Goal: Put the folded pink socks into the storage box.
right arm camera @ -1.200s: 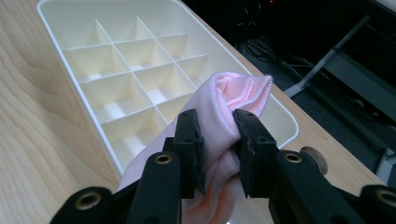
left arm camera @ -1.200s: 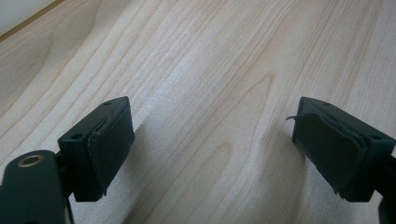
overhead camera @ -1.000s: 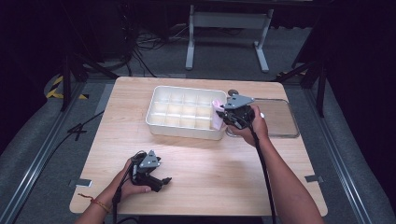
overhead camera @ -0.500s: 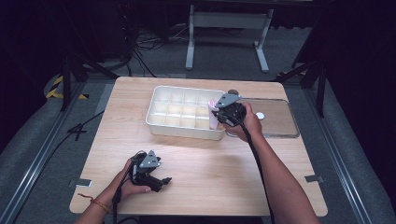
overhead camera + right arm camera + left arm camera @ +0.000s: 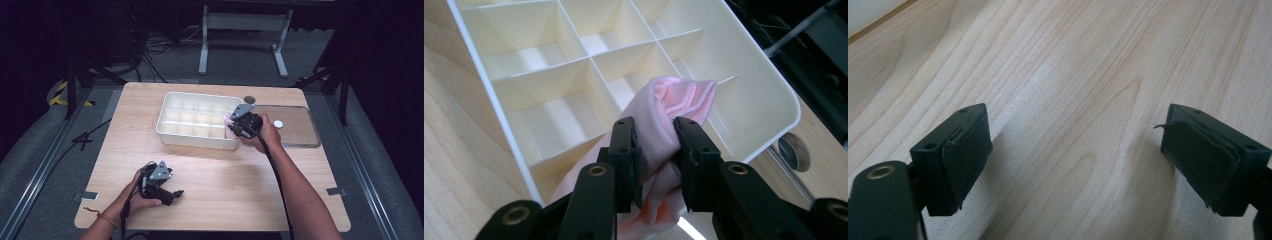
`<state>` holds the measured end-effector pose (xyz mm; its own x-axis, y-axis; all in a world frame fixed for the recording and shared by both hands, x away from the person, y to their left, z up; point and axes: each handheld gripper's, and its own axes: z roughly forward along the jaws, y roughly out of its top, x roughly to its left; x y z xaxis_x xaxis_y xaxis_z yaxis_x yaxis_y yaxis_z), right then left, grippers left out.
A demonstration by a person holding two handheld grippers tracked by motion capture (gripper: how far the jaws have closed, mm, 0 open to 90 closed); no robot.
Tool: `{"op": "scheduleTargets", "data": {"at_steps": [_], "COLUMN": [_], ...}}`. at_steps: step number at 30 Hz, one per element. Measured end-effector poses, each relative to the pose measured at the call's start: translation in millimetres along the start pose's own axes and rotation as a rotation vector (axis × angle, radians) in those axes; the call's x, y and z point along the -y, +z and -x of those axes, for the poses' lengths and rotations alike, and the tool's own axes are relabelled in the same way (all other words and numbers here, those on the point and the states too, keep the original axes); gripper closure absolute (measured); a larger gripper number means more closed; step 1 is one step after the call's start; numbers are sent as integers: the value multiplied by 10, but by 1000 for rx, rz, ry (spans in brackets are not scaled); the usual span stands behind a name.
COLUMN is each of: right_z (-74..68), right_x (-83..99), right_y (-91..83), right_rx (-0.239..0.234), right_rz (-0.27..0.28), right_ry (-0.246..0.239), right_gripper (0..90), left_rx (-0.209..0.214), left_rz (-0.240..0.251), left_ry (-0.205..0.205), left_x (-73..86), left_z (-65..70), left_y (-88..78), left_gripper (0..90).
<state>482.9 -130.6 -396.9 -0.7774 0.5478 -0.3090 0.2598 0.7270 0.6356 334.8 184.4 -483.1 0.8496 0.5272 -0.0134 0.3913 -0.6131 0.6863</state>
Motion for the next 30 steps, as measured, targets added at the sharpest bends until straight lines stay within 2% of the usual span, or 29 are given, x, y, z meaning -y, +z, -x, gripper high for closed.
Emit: {"op": "scheduleTargets", "data": {"at_steps": [1, 6, 11, 16, 21, 25, 28, 30], "right_z": [15, 29, 55, 37, 52, 15, 2, -9], "right_x": [0, 14, 15, -18, -11, -36, -46, -50], "right_y": [0, 35, 104, 159, 184, 178, 204, 213], "right_rx": [-24, -54, -111, -128, -150, -144, -144, -151], "right_rz": [-7, -45, -86, -128, -149, -176, -193, -204], "right_ry": [9, 6, 12, -28, -23, -72, -95, -92], "right_gripper": [713, 711, 711, 714, 719, 725, 729, 730], "left_rx": [1, 0, 1, 2, 2, 3, 4, 3], "left_rz": [0, 0, 2, 0, 0, -7, -6, -5], "left_ry": [0, 0, -3, -3, -1, -1, 0, -1], "left_x": [0, 0, 0, -2, -2, -4, -4, -4], "left_z": [0, 0, 2, 2, 1, 0, -1, 0], "left_y": [1, 1, 3, 3, 3, -2, -1, -1], "left_gripper": [128, 128, 128, 128, 128, 128, 128, 128]}}
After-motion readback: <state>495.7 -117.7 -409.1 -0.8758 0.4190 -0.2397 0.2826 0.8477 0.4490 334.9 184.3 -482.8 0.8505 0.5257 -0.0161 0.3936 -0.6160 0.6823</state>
